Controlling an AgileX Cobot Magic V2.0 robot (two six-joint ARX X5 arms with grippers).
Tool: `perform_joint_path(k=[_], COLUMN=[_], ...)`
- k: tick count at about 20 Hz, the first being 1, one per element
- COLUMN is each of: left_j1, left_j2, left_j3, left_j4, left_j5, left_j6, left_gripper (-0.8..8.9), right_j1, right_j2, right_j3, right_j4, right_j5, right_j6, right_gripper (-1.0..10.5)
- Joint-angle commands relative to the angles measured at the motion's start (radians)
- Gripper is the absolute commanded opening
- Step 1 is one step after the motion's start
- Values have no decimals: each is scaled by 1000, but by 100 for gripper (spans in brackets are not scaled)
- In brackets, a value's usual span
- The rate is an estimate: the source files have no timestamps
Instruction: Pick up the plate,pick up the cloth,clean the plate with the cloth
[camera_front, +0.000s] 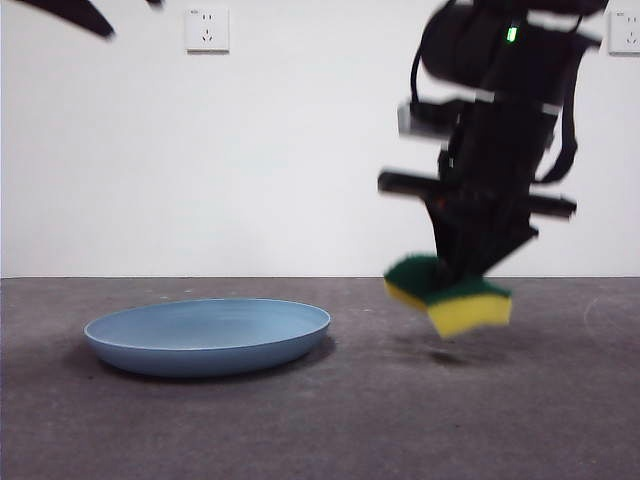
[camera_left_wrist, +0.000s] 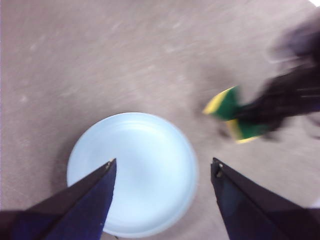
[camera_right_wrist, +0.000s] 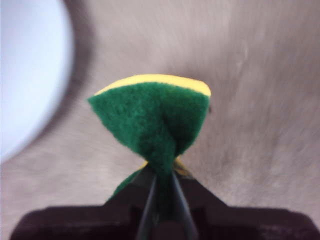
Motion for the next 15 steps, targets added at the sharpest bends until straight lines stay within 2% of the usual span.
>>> perform_joint_path(k=[1, 5, 7, 15], left_j1=[-6, -6, -5, -5], left_j2=[-69, -127, -127, -126], left_j3=[0, 0, 0, 0], left_j4=[-45, -104, -120, -121], left_j5=[5, 1, 1, -2], left_j6=[-16, -16, -16, -3], left_gripper=[315, 315, 315, 315], right_j1=[-11, -14, -17, -18], right_j2=[39, 43, 43, -3], right_j3=[0, 0, 0, 26], right_j4=[2, 2, 1, -23], right_j5=[-3, -2, -1, -1], right_j6=[22, 21, 20, 10], right_gripper=[48, 398, 507, 503])
